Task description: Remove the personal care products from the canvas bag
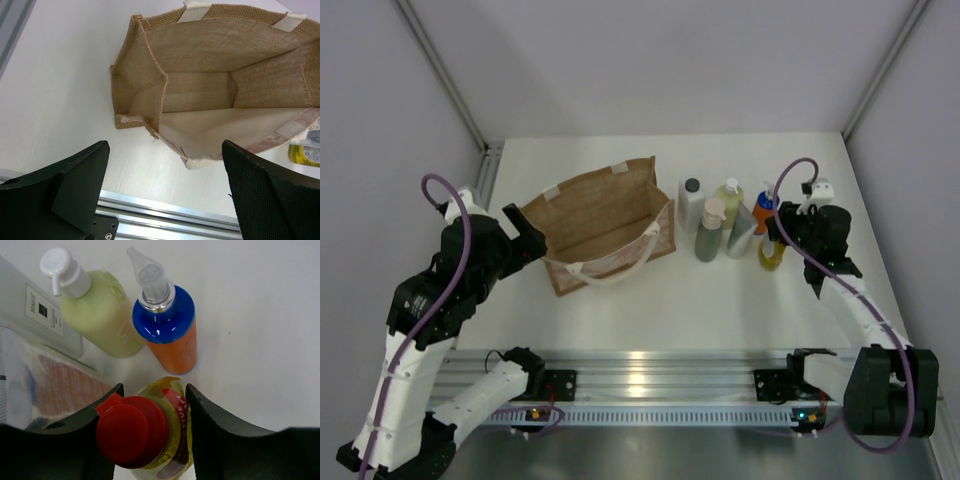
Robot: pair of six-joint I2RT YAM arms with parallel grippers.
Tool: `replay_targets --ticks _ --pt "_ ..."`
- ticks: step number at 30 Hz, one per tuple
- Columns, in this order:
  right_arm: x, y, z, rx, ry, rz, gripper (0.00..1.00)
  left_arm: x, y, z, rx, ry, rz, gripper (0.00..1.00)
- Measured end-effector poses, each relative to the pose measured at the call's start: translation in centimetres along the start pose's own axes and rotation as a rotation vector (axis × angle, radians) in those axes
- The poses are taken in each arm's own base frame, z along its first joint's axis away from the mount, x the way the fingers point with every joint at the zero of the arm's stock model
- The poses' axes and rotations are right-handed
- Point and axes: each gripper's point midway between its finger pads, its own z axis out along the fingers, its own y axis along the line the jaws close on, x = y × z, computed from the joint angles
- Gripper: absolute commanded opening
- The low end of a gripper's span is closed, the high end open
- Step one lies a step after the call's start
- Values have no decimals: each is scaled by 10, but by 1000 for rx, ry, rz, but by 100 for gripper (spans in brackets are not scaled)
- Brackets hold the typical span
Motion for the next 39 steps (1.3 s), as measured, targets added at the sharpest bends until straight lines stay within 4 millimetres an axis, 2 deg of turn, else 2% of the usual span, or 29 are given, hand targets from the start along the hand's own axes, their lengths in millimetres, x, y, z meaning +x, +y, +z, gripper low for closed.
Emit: replay_targets --ticks 1,3,4,5,7,8,9,10,11,16,18,21,25,29,33,39 --pt "5 0 0 0 10 2 0 0 0 0 0 0 1 99" --pt "11 -1 0 -1 15 4 12 0 0 0 -1 -2 2 99" --pt "10 -1 0 0 7 1 23 0 0 0 -2 -2 2 99" --pt "10 -1 0 1 6 0 48 0 0 0 -2 -2 2 99" --pt "11 -2 0 6 7 1 62 -1 1 0 -3 -3 2 99" --pt "9 -3 0 8 0 -2 73 -1 1 0 -3 -3 2 99" --pt "5 -3 0 10 -16 -2 77 -1 1 0 -4 -4 2 99" --pt "1 -3 -1 11 -32 -10 91 -1 1 0 -6 -6 3 99" --pt "-3 -2 -1 11 -44 -13 99 -1 1 0 -7 -6 3 99" --pt "-27 -2 -6 24 -84 -20 100 -5 3 -1 -17 -22 12 99" --pt "-45 -1 -10 36 -107 -25 99 -9 3 -2 -20 -35 14 99" --pt "-81 1 -24 62 -137 -44 99 -18 2 -4 -29 -58 21 99" --pt "-142 3 -51 119 -189 -78 100 -28 5 -2 -61 -83 56 99" --pt "-173 5 -89 180 -216 -86 99 -37 13 -3 -107 -119 106 99" --pt "-177 17 -125 207 -196 -104 100 -48 27 -8 -171 -173 158 99" --pt "-157 26 -165 219 -129 -117 99 -57 43 -23 -204 -231 200 99"
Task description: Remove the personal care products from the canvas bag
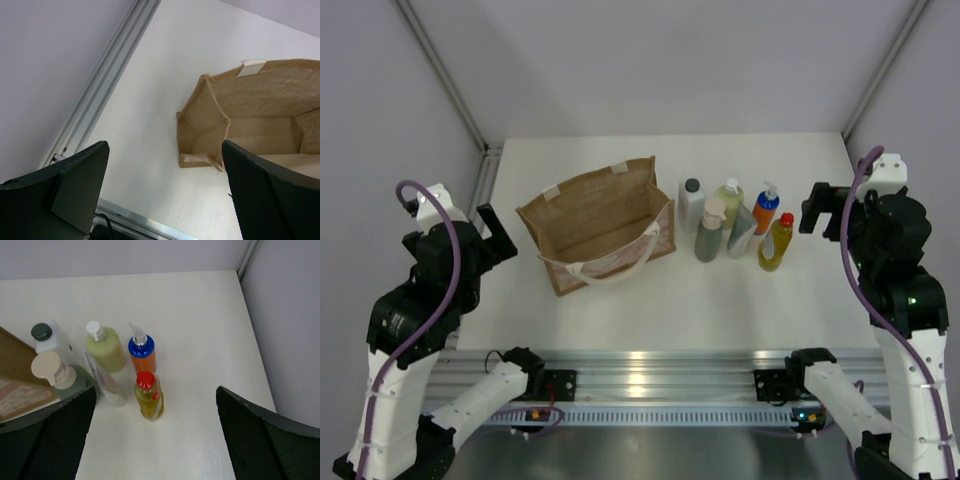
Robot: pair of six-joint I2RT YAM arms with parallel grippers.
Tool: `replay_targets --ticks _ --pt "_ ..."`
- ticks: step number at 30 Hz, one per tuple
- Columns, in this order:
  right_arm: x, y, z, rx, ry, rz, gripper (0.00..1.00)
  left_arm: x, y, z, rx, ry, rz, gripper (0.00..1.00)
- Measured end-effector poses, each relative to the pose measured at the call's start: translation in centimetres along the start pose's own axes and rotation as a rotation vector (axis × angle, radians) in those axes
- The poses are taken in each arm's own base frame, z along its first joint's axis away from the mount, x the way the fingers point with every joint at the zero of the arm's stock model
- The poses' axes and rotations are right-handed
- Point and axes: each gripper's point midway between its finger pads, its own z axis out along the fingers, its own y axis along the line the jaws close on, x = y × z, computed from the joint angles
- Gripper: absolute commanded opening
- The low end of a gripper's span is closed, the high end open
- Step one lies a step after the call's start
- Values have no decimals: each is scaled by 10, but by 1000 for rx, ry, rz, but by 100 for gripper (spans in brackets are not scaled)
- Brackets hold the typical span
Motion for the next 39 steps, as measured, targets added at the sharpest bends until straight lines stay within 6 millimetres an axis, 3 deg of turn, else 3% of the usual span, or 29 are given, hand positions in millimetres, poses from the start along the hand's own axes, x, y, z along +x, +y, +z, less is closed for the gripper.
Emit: replay_targets --ticks 9,18,26,39 --pt "45 -17 -60 53 111 -24 100 25 19 -16 61 -7 18 98" --pt "60 -25 -97 58 97 -25 100 45 23 -27 157 -1 70 99" --pt "64 -27 -101 55 108 -47 99 57 20 -24 175 27 97 99" --pt "64 -31 -101 74 109 -64 100 57 19 -24 177 30 82 99"
